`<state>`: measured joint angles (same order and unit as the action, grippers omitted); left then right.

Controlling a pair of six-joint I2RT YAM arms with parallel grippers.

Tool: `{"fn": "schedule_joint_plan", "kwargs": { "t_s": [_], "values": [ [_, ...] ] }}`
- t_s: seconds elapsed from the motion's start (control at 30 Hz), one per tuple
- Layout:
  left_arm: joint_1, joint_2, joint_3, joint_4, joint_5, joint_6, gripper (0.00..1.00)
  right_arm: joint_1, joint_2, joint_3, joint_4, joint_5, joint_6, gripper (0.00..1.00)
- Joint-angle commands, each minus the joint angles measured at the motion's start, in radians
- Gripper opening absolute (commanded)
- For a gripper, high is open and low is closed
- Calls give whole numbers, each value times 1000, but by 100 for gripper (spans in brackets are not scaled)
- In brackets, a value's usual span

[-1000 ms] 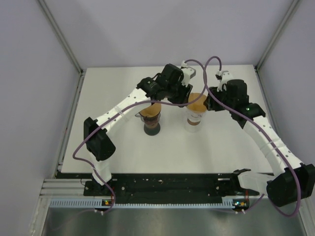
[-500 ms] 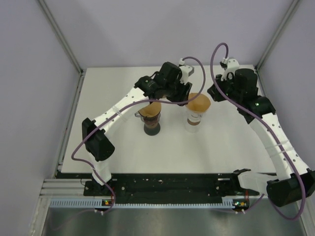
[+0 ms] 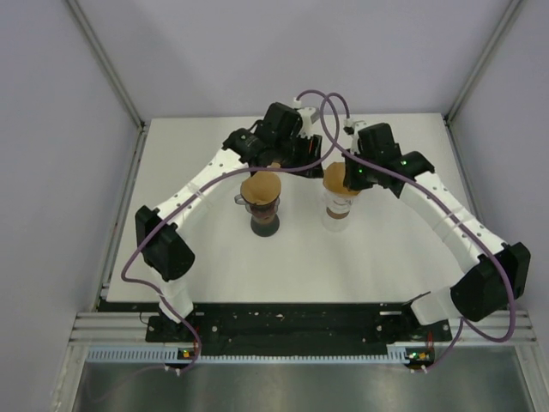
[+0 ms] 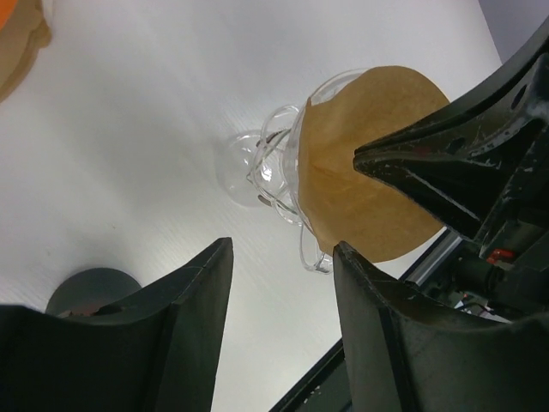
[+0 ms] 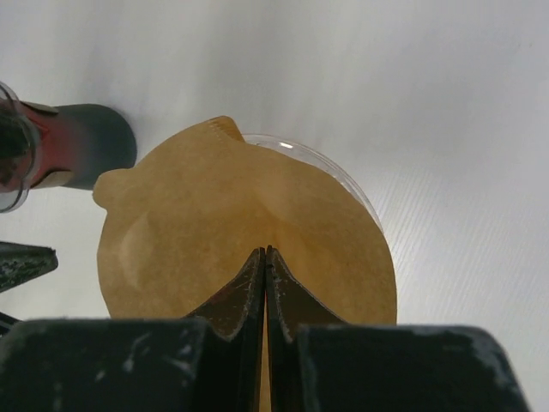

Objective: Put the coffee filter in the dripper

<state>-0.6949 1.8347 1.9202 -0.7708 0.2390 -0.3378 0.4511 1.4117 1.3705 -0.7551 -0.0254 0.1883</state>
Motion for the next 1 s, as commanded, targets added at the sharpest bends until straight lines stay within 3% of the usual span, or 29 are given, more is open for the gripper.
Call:
{"fn": "schedule_joint_plan", "kwargs": {
  "t_s": [0.0,0.6,0.97],
  "values": [
    [-5,-15,-18,45,54,-53,56,14,12,61,-23,82,34,0],
    [-3,69,-35,85,177,-115,42,95,207,95,-76,170,73,0],
    [17,71,-12,62,168,-109,41,100,273,79,-79,142,69,0]
  ]
}}
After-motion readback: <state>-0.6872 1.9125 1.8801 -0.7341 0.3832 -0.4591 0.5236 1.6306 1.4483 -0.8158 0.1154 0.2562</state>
